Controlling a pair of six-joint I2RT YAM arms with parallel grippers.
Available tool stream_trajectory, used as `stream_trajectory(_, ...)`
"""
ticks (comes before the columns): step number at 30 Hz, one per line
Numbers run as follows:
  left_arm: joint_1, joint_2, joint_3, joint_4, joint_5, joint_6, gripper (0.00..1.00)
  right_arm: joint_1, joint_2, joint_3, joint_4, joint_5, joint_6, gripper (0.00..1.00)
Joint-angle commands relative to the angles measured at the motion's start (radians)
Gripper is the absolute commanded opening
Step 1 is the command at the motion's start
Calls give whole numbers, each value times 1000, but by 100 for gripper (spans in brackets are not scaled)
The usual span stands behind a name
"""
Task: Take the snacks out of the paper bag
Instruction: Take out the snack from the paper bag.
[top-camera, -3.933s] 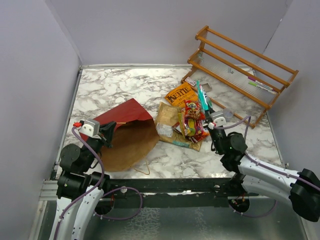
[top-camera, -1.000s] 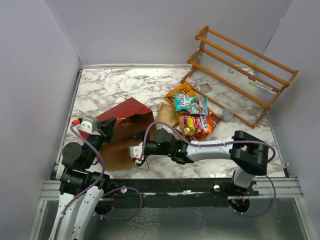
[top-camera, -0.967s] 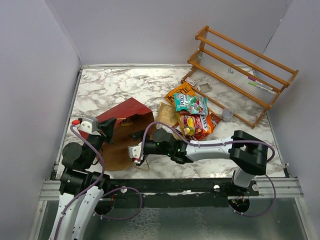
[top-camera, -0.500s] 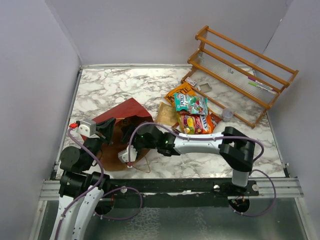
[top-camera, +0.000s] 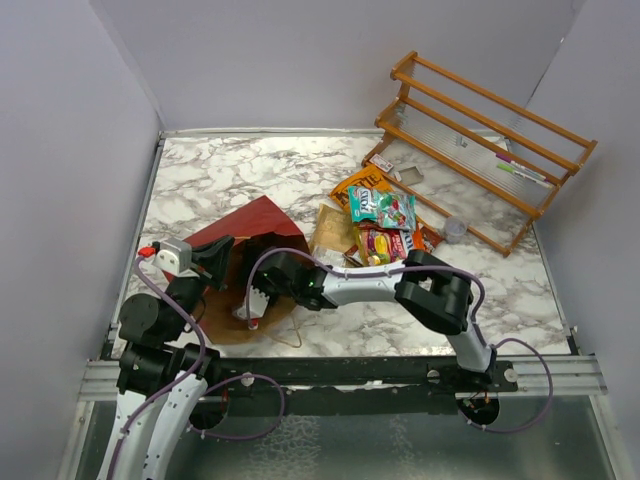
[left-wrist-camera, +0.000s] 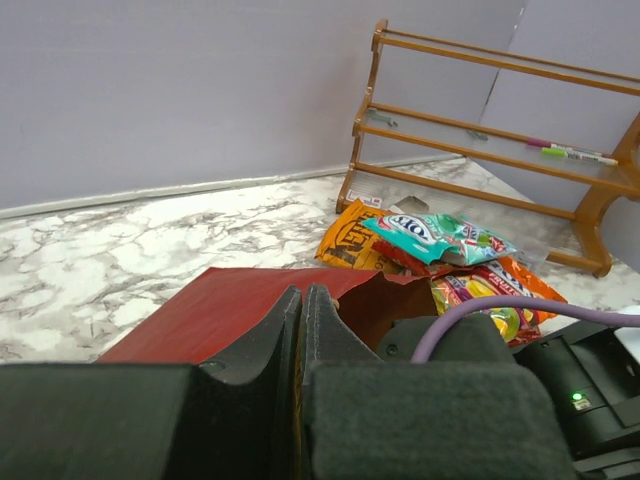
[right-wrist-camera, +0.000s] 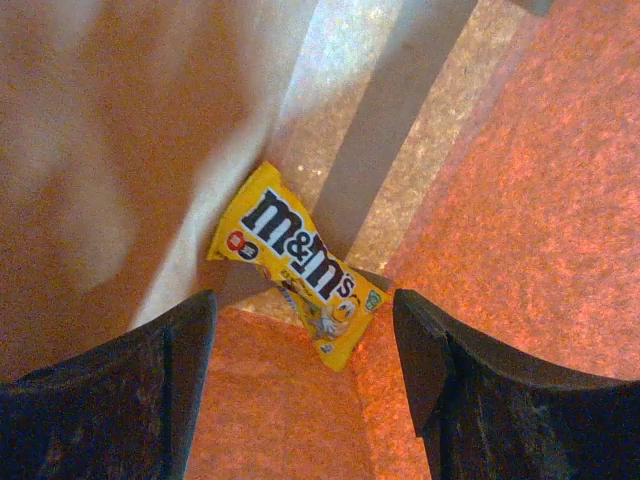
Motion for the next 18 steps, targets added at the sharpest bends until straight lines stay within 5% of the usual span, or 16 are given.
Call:
stream_trajectory(1,-7,-12,22,52,29,-26,2,-35,68,58,65,105,-115,72)
stream_trajectory(18,-18,-13,6,101,77,-102,2,-85,238,148,328,78,-318,72)
